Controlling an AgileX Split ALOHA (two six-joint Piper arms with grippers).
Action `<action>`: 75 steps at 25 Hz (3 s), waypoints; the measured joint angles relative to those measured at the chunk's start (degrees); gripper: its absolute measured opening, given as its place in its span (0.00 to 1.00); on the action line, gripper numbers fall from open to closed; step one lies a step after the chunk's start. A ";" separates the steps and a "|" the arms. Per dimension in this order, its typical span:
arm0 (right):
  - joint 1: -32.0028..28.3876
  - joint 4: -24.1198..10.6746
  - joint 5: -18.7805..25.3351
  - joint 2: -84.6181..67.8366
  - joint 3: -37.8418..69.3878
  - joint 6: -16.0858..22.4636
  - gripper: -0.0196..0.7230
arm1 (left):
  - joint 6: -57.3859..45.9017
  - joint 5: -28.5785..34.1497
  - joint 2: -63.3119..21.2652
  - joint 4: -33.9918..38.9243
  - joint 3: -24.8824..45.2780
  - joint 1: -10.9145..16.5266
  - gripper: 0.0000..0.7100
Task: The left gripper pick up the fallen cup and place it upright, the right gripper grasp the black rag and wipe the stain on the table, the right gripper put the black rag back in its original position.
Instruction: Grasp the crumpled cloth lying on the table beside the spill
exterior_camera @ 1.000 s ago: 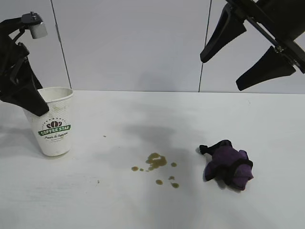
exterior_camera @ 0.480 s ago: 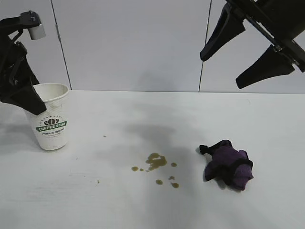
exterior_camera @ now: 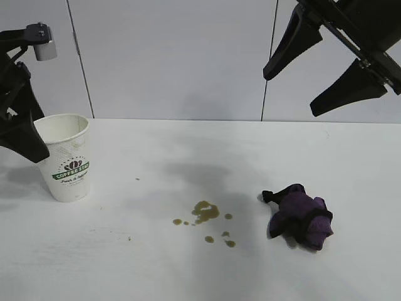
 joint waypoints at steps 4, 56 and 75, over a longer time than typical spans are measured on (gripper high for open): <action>0.00 0.00 0.00 0.00 0.00 0.00 0.73 | -6.65 0.05 0.00 7.84 0.00 0.00 0.98; 0.00 0.00 1.38 0.00 0.00 -3.56 0.73 | -71.03 20.04 -105.01 17.89 31.92 16.07 0.98; 0.00 -15.45 4.42 6.91 0.64 -7.10 0.73 | -73.49 18.28 -105.01 17.78 45.01 7.35 0.98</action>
